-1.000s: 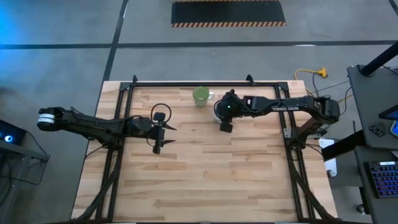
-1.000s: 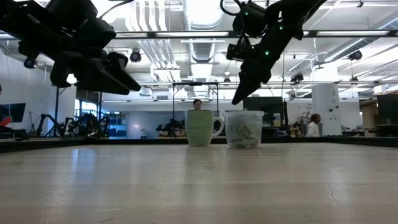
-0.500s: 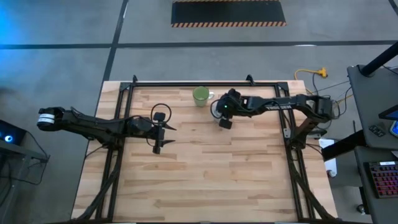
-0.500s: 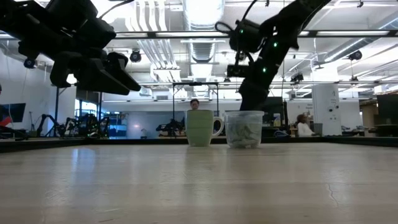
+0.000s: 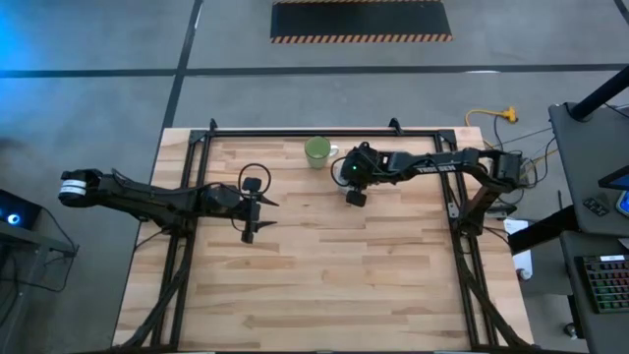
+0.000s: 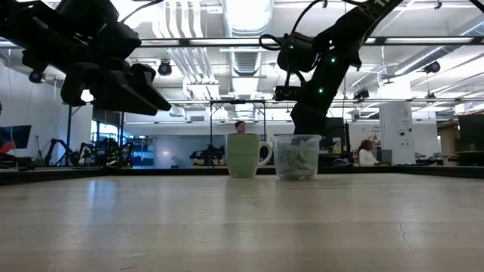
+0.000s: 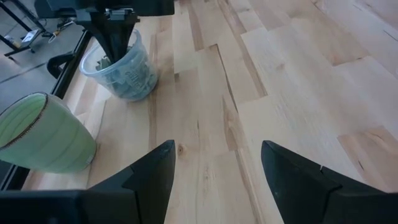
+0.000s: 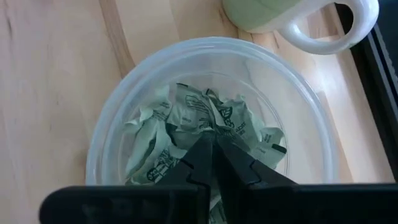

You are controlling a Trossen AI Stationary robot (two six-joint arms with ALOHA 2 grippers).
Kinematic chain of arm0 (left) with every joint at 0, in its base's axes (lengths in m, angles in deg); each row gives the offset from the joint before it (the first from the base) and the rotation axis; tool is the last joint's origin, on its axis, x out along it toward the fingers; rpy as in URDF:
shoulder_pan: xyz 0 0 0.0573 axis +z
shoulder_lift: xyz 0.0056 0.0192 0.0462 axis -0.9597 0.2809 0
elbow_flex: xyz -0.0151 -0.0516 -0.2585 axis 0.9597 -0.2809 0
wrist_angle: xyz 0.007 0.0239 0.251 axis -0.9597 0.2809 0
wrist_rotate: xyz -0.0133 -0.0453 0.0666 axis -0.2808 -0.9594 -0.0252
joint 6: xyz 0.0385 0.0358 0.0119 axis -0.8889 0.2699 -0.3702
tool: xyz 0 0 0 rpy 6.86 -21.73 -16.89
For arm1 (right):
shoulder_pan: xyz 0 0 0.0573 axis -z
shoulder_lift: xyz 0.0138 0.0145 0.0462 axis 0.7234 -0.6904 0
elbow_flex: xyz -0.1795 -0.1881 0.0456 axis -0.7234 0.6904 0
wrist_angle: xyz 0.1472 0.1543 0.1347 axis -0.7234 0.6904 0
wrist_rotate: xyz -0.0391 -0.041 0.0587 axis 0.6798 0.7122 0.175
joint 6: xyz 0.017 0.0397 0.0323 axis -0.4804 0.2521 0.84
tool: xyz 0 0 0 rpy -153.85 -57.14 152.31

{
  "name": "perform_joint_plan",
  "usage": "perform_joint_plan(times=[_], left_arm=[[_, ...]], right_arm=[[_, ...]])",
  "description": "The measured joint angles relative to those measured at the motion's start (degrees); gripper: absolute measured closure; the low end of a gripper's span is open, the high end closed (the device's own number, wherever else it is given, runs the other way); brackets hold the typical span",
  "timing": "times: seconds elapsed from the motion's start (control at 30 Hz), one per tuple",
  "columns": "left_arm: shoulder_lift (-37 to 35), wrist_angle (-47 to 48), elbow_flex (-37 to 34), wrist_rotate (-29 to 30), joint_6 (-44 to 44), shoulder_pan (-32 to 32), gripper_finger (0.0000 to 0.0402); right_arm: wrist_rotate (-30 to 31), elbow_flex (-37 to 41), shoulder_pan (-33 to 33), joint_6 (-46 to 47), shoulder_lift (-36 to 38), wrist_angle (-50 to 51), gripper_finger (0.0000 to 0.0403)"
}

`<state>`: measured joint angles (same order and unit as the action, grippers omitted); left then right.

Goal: Pick and place Stevia / Truvia into bins
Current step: Put the stevia packet into the transparent container, then return to Home Position

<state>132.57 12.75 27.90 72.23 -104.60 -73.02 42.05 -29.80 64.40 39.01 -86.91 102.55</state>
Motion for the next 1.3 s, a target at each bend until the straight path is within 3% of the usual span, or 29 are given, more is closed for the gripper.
perform_joint_plan(times=[0.17, 0.47, 0.67, 1.07, 1.3], left_arm=[[0.00, 0.00, -0.06, -0.01, 0.00, 0.00, 0.0180], [0.00, 0.02, -0.26, -0.02, 0.00, 0.00, 0.0180], [0.00, 0.02, -0.28, -0.01, 0.00, 0.01, 0.0180], [-0.04, -0.53, -0.15, -0.02, 0.00, 0.00, 0.0180], [-0.46, -2.09, 1.64, 1.65, -2.94, 0.09, 0.0180]], right_arm=[[-0.09, -0.20, -0.43, -0.40, 1.11, -0.24, 0.0385], [-0.20, -0.21, -0.57, -0.15, 1.47, 0.21, 0.0309], [-0.28, -0.43, -0.94, 0.36, 3.80, 1.16, 0.0281], [-0.63, -0.43, -4.40, 1.00, 9.72, 1.53, 0.0278], [-0.73, 1.16, -7.63, -4.42, 16.39, -2.03, 0.0287]])
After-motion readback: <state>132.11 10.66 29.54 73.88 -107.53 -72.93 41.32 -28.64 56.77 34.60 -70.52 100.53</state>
